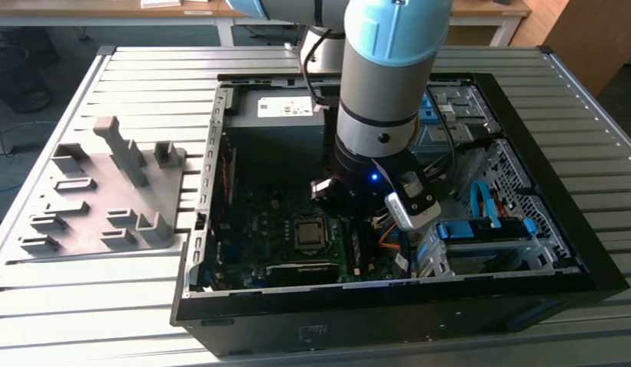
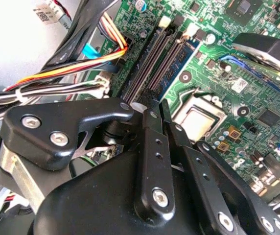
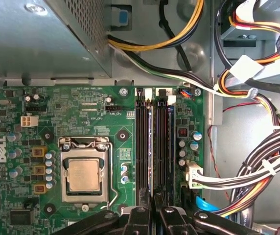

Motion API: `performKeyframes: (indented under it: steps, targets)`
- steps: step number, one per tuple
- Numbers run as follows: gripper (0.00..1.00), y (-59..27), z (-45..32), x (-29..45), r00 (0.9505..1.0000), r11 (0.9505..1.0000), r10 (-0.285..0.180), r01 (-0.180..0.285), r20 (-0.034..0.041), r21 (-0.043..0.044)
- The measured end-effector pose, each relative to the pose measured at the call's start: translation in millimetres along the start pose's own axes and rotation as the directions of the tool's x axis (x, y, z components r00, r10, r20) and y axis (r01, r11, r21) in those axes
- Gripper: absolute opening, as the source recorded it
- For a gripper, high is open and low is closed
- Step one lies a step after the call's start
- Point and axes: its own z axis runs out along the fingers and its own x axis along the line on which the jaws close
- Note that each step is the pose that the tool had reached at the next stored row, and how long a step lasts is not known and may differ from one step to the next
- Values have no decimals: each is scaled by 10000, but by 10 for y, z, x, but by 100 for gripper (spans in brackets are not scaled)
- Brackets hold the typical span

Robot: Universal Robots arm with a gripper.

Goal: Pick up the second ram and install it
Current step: 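Insert the second ram into the second slot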

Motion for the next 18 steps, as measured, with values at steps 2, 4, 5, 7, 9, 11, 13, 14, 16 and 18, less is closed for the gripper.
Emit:
performKeyframes:
  steps: [2, 4, 5, 7, 9, 11, 13, 14, 16, 18]
  targets:
    - [14, 0, 0, 0, 10000, 10000, 0, 0, -1, -3]
    - [14, 0, 3, 0, 10000, 10000, 0, 0, -3, -6]
    - [14, -1, 6, 0, 10000, 10000, -1, 1, -4, -8]
    - [14, 0, 11, 0, 10000, 10000, 0, 0, -6, -12]
    - [14, 0, 16, 0, 10000, 10000, 0, 0, -6, -28]
    - [14, 0, 19, 0, 10000, 10000, 0, 0, -7, -36]
    - [14, 0, 24, 0, 10000, 10000, 0, 0, -7, -42]
    - [14, 1, 28, -1, 10000, 10000, 0, 0, -6, -44]
    - [14, 1, 33, -1, 10000, 10000, 0, 0, -8, -43]
    - [14, 1, 35, -1, 10000, 10000, 0, 0, -8, -41]
